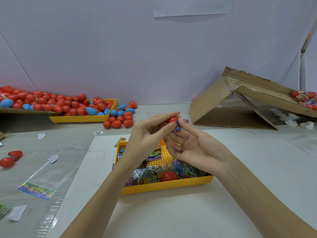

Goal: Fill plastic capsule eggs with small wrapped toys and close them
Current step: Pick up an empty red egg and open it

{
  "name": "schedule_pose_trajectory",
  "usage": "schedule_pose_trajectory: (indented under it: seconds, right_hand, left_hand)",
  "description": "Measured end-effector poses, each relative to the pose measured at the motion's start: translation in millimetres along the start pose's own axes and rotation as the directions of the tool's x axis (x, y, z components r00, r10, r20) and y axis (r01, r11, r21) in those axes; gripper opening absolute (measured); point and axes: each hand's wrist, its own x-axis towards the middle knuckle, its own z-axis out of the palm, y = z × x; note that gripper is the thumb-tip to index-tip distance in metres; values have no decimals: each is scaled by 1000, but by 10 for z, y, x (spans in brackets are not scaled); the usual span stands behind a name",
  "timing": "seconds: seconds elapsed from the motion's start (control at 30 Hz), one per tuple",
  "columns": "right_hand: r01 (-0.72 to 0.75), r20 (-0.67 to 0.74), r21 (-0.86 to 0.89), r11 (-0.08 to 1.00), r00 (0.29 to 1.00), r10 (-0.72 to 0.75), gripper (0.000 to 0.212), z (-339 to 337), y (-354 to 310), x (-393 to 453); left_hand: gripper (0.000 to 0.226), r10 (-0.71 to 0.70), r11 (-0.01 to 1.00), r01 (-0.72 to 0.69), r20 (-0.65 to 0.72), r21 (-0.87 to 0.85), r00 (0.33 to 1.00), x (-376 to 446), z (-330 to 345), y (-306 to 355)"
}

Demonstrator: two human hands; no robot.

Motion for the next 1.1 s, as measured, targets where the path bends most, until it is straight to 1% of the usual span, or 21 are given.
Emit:
schedule_pose_trajectory:
  seconds: [0.13, 0.2, 0.27, 0.37, 0.43, 0.57, 0.63, 0.77, 0.83, 0.9, 0.93, 0.97, 1.0, 1.03, 1.07, 1.1]
  right_hand:
    - [7, -19, 9, 1000, 1000, -7, 33, 27, -1, -16]
    - [4, -21, -14, 1000, 1000, -4, 31, 34, -7, -24]
    - [0, -20, -57, 998, 1000, -1, 26, 39, -15, -37]
    - [-11, -18, -97, 995, 1000, 9, 21, 38, -25, -49]
    - [-13, -21, -117, 993, 1000, 11, 22, 31, -31, -51]
    - [4, -55, -155, 988, 998, -12, 41, 2, -29, -38]
    - [12, -61, -155, 988, 998, -21, 44, -5, -18, -25]
    - [27, -49, -122, 992, 998, -33, 41, -13, -7, -10]
    - [48, -33, -116, 992, 998, -52, 32, -12, 0, -10]
    - [124, -23, -150, 981, 991, -129, 22, -5, 24, 0]
    - [196, -21, -205, 959, 979, -204, 24, -2, 40, 3]
    - [281, -23, -301, 911, 953, -302, 28, 5, 53, 0]
    - [356, -28, -442, 824, 912, -409, 33, 11, 65, -7]
    - [396, -27, -605, 690, 856, -515, 36, 4, 77, -19]
    - [405, -7, -738, 539, 795, -607, 37, -6, 91, -29]
    - [411, 33, -810, 418, 744, -668, 36, -15, 105, -29]
  left_hand:
    - [35, -59, 995, 64, 66, -81, 996, 11, -55, 20]
    - [36, -93, 988, 104, 96, -118, 991, 15, -102, 35]
    - [36, -118, 982, 130, 95, -135, 988, 13, -132, 45]
    - [38, -88, 992, 93, 56, -83, 995, -3, -123, 50]
    - [37, -63, 997, 64, 32, -46, 998, -9, -108, 42]
    - [36, -35, 999, 35, 36, 9, 999, -4, -104, 11]
    - [37, -16, 999, 15, 31, 36, 999, -5, -94, -7]
    - [35, 31, 994, -30, -4, 105, 1000, -18, -76, -59]
    - [34, 44, 991, -42, -14, 127, 999, -17, -64, -82]
    - [33, 33, 992, -32, -3, 120, 999, -15, -40, -89]
    - [33, 13, 996, -14, 8, 89, 1000, -17, -27, -80]
    - [33, -15, 999, 14, 21, 41, 1000, -20, -14, -63]
    - [34, -45, 999, 45, 33, -7, 998, -24, -4, -46]
    - [34, -70, 997, 71, 39, -43, 997, -25, 4, -33]
    - [34, -84, 994, 86, 35, -60, 996, -25, 13, -20]
    - [34, -87, 994, 88, 23, -67, 996, -26, 27, -6]
